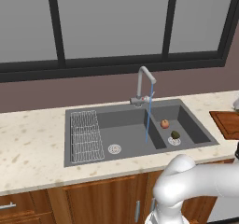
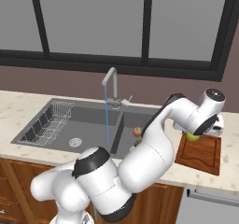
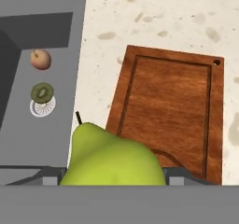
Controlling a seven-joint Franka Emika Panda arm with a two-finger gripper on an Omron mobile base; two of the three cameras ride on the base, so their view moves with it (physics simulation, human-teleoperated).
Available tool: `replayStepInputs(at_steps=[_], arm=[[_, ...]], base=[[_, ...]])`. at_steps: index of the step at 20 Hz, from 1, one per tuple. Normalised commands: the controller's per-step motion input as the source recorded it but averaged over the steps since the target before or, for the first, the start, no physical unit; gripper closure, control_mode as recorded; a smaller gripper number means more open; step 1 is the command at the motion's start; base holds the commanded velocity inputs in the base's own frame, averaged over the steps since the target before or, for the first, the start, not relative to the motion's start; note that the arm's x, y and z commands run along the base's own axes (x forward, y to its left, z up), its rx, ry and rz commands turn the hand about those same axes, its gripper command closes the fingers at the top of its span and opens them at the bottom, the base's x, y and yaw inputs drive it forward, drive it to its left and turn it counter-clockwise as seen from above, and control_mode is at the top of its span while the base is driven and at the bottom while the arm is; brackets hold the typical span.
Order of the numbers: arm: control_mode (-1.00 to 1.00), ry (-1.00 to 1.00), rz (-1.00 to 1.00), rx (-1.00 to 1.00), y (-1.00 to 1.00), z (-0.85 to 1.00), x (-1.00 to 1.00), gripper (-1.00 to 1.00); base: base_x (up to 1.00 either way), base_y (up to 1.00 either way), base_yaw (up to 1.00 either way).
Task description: Pick the peach, pear, kiwi from the sink and place them on the cutting board to airdry. Then turn off the sink faucet.
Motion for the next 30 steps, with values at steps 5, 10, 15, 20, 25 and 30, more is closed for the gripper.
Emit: replayStepInputs(at_steps=[5, 10, 15, 20, 25, 30], arm=[[-1.0, 0.0, 0.09, -0.01, 0.0, -0.2, 0.05, 1.0], [-1.0, 0.0, 0.07, -0.02, 0.0, -0.24, 0.11, 1.0], [-1.0, 0.0, 0.07, -0.01, 0.0, -0.21, 0.11, 1.0], [-1.0, 0.0, 0.04, -0.02, 0.0, -0.22, 0.23, 1.0], [-1.0, 0.0, 0.04, -0.02, -0.13, -0.12, 0.25, 1.0], [-1.0, -0.02, 0.03, -0.01, -0.22, -0.08, 0.19, 1.0]], base=[[0.0, 0.0, 0.0], [0.0, 0.0, 0.0], [0.0, 0.0, 0.0], [0.0, 0.0, 0.0], [0.0, 0.0, 0.0], [0.0, 0.0, 0.0]])
